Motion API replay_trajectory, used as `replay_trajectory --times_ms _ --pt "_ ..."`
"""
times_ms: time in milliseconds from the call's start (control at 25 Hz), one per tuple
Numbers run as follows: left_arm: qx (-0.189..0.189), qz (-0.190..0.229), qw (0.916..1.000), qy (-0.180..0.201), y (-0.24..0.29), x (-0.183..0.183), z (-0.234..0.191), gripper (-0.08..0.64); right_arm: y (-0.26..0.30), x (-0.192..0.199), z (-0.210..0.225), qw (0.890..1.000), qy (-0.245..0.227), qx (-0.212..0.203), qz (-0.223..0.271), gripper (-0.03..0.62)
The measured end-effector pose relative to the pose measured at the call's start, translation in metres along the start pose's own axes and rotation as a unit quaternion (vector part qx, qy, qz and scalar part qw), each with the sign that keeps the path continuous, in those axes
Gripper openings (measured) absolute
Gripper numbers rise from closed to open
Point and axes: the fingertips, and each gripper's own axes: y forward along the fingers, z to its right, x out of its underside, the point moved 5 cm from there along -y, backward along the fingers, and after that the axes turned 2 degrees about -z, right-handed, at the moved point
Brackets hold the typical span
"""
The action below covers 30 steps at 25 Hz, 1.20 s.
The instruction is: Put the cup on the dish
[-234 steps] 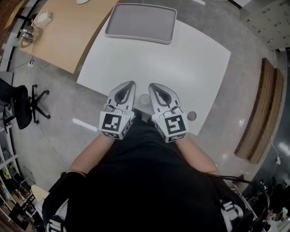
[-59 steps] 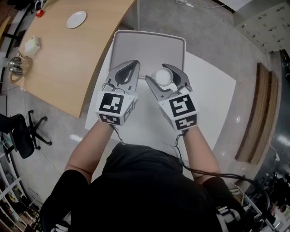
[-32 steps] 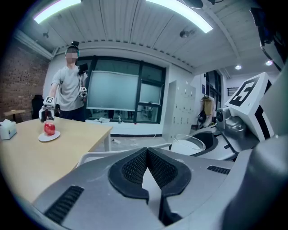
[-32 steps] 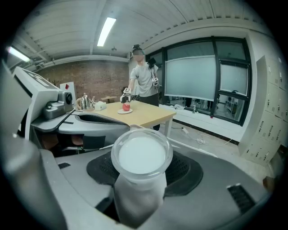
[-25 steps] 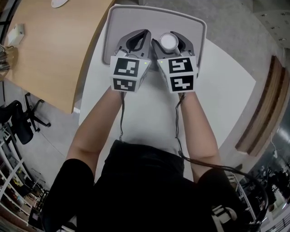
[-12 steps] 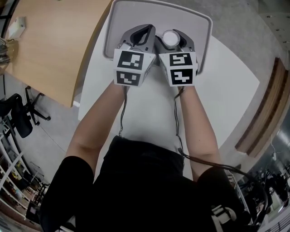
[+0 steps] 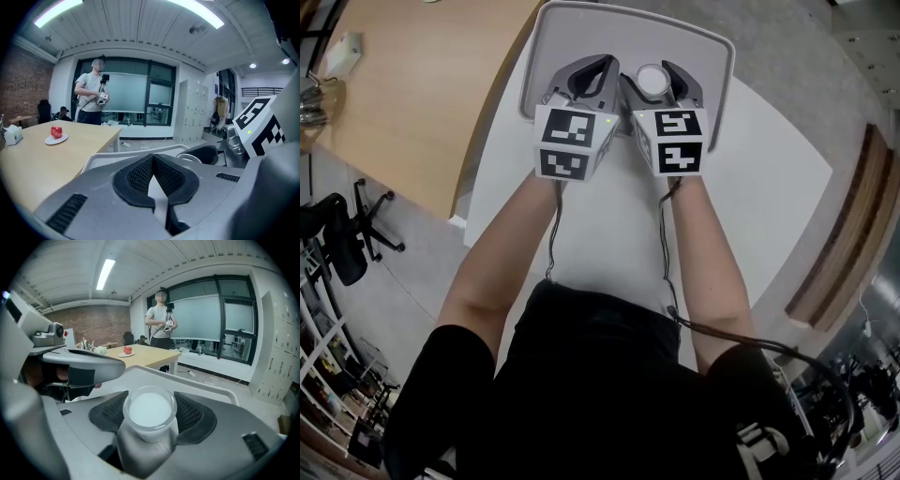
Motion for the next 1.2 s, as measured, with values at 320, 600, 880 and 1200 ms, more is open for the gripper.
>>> replay_trajectory --times_ms 320,600,880,1200 --pt "-0.004 0.036 0.9993 0.013 -0.040 -0.031 0.012 0.008 -0.060 -0.043 -0.006 0.997 -0.007 0.021 0.070 0.263" --pt "0.000 0.072 0.9967 0.037 -0.098 -0.067 0.050 0.008 -0.152 -0.067 -0.019 0.989 -0.009 0.051 0.135 0.143" --pt "-0.008 0.114 0.9923 0.048 -0.163 -0.105 0.114 0.008 -0.254 -0.081 -0.024 0.979 -0.006 0.065 0.193 0.024" --pt "-0.008 0.145 0.9874 0.063 -0.231 -0.126 0.191 0.008 -0.351 -0.075 -0.042 0.970 -0.013 0.054 0.235 0.014"
